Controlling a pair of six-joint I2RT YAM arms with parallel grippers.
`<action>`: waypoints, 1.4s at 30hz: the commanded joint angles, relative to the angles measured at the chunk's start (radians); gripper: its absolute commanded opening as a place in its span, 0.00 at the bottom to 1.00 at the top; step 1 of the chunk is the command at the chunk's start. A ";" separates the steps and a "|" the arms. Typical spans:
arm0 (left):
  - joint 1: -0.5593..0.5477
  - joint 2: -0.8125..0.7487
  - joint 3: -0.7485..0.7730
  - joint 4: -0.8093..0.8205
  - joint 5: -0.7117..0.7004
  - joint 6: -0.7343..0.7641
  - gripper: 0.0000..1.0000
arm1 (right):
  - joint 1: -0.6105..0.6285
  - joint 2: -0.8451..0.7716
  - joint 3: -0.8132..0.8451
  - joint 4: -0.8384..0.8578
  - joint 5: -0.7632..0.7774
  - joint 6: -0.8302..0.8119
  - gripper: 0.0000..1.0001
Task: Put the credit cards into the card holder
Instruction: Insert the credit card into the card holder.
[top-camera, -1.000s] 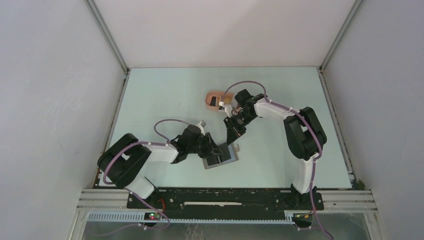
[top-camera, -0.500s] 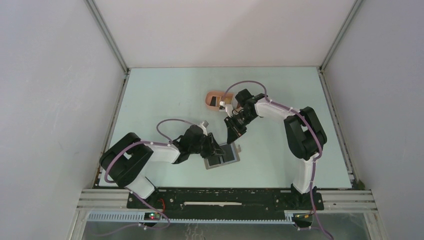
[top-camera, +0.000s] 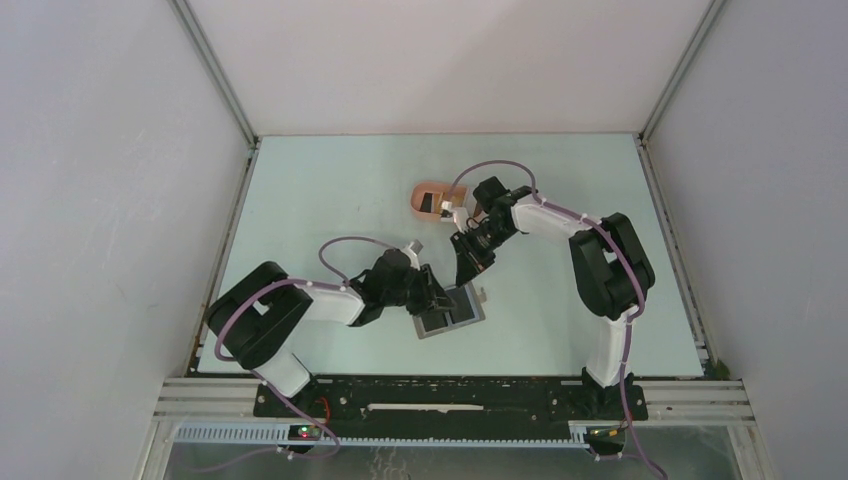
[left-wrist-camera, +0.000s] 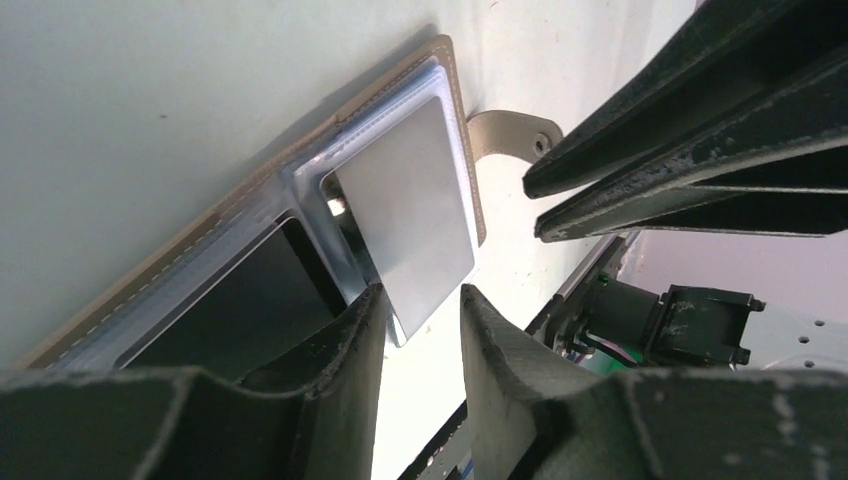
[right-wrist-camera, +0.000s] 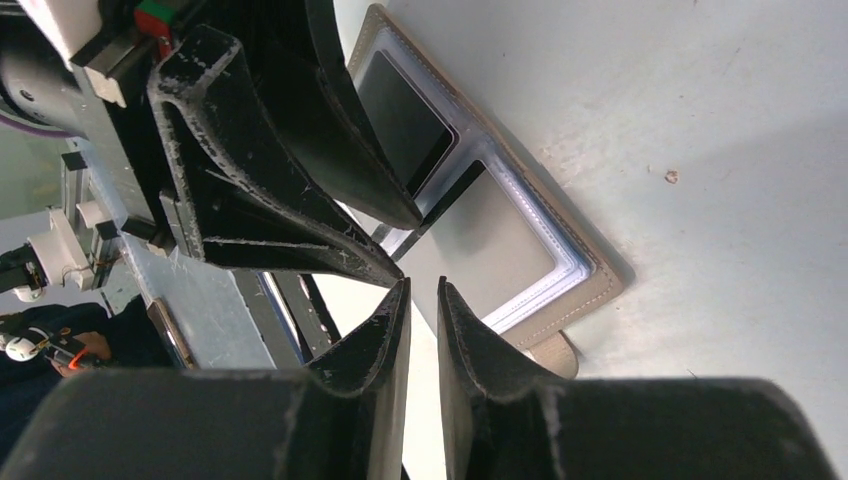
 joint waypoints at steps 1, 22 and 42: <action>-0.007 0.013 0.053 0.057 0.025 -0.014 0.38 | -0.011 -0.040 0.006 0.005 0.007 0.010 0.24; -0.028 -0.462 -0.076 -0.009 -0.144 0.283 0.40 | -0.095 -0.241 -0.096 -0.003 -0.032 -0.034 0.25; -0.025 -0.867 -0.209 -0.177 -0.445 0.435 1.00 | 0.076 -0.151 -0.155 0.094 0.201 0.044 0.53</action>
